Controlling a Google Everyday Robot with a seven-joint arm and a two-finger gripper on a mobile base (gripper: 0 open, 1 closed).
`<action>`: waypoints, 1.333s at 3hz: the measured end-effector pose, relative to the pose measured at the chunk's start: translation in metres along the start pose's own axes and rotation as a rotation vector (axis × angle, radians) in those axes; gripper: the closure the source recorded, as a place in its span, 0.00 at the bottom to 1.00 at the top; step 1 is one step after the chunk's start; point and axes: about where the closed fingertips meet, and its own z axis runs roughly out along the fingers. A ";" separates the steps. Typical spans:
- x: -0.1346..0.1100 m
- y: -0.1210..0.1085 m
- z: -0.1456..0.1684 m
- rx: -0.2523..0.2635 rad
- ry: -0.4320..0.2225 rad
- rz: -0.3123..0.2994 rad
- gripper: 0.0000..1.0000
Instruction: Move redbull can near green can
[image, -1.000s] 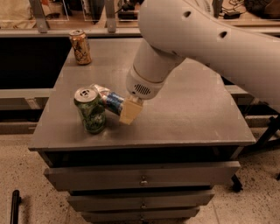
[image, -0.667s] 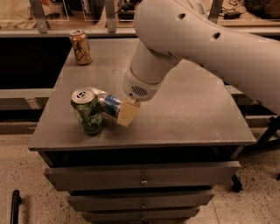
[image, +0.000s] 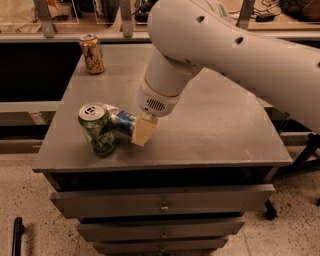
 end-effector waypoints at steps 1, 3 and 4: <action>0.000 0.001 0.000 0.001 0.001 -0.001 0.28; -0.001 0.002 -0.001 0.003 0.002 -0.004 0.00; -0.001 0.002 -0.002 0.004 0.001 -0.005 0.00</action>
Offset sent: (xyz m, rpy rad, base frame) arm -0.0006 0.0002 0.0004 -0.0009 -0.0010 0.0008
